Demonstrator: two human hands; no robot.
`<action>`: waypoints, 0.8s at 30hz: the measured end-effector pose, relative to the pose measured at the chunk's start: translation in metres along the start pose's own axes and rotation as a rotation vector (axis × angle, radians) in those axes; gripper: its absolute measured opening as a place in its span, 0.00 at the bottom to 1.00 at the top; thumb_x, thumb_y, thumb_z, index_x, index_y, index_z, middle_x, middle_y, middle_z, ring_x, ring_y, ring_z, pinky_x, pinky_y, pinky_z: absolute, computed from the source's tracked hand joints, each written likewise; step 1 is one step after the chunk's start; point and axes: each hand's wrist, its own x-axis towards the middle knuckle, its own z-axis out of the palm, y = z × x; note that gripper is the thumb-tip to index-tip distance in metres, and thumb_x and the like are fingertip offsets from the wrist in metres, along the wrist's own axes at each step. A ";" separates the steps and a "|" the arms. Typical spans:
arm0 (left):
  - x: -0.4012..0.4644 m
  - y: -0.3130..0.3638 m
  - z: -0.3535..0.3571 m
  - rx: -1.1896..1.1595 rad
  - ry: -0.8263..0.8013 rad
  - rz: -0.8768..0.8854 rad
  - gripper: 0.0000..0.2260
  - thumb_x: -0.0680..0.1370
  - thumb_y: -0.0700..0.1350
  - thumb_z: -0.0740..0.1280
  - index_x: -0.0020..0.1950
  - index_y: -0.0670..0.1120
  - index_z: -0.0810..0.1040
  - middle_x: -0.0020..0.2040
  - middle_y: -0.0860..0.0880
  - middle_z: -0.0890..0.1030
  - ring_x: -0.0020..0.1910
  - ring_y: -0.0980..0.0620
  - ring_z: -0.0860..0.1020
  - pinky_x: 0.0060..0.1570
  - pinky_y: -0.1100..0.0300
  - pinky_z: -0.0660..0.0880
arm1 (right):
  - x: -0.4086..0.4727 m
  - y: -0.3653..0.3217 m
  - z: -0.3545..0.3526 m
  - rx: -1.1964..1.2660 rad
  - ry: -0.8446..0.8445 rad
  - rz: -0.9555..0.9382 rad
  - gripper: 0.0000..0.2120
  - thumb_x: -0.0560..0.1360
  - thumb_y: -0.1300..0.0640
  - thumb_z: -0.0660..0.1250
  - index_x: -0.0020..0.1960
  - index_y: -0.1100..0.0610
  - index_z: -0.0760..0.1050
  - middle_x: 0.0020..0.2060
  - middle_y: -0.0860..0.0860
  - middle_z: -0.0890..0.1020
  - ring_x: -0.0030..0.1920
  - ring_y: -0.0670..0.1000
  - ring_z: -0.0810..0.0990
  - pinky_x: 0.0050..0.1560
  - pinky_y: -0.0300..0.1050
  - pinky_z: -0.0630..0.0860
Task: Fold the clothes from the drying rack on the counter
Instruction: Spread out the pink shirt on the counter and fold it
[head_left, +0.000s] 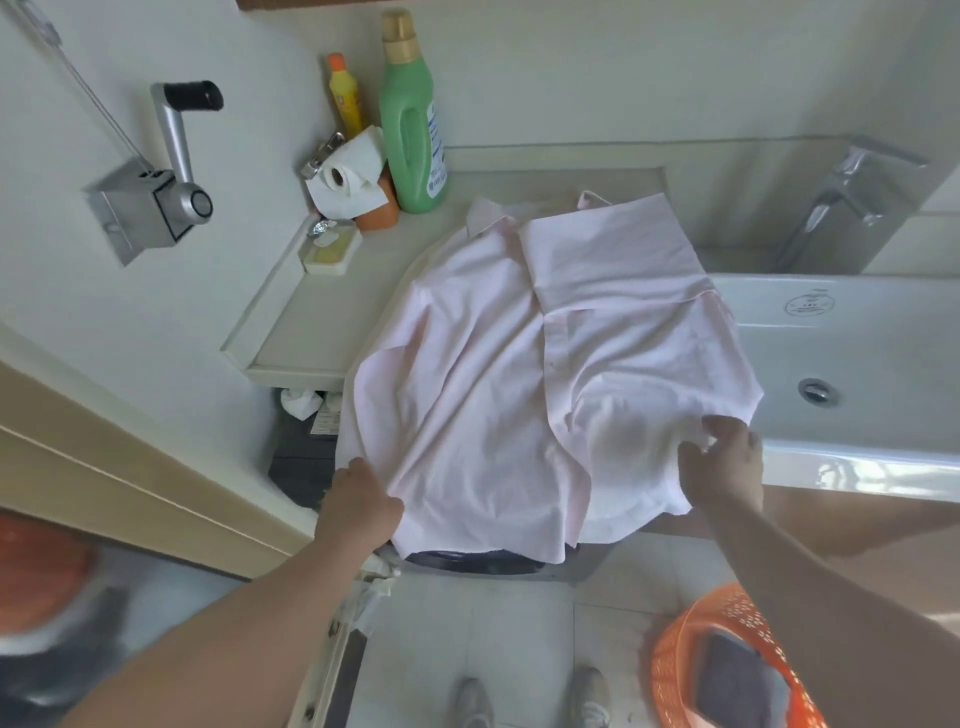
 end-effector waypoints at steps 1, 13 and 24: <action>-0.001 0.012 0.004 0.020 0.026 0.046 0.16 0.74 0.42 0.65 0.60 0.43 0.67 0.56 0.45 0.70 0.53 0.42 0.74 0.48 0.51 0.73 | 0.007 0.011 -0.001 0.056 -0.010 0.111 0.22 0.74 0.59 0.63 0.68 0.53 0.71 0.65 0.56 0.74 0.62 0.60 0.76 0.61 0.57 0.76; -0.008 0.170 0.033 0.228 0.074 0.667 0.28 0.83 0.52 0.60 0.82 0.51 0.56 0.82 0.46 0.55 0.80 0.43 0.53 0.77 0.49 0.57 | 0.037 0.057 0.002 0.073 -0.123 0.209 0.13 0.78 0.49 0.62 0.41 0.58 0.72 0.33 0.52 0.77 0.38 0.60 0.77 0.33 0.46 0.68; 0.019 0.201 0.048 0.379 0.122 0.548 0.36 0.78 0.63 0.64 0.77 0.42 0.60 0.77 0.43 0.63 0.78 0.42 0.59 0.72 0.42 0.65 | 0.056 0.091 -0.047 -0.054 -0.174 0.181 0.05 0.80 0.54 0.62 0.55 0.52 0.74 0.40 0.49 0.79 0.46 0.58 0.80 0.44 0.50 0.76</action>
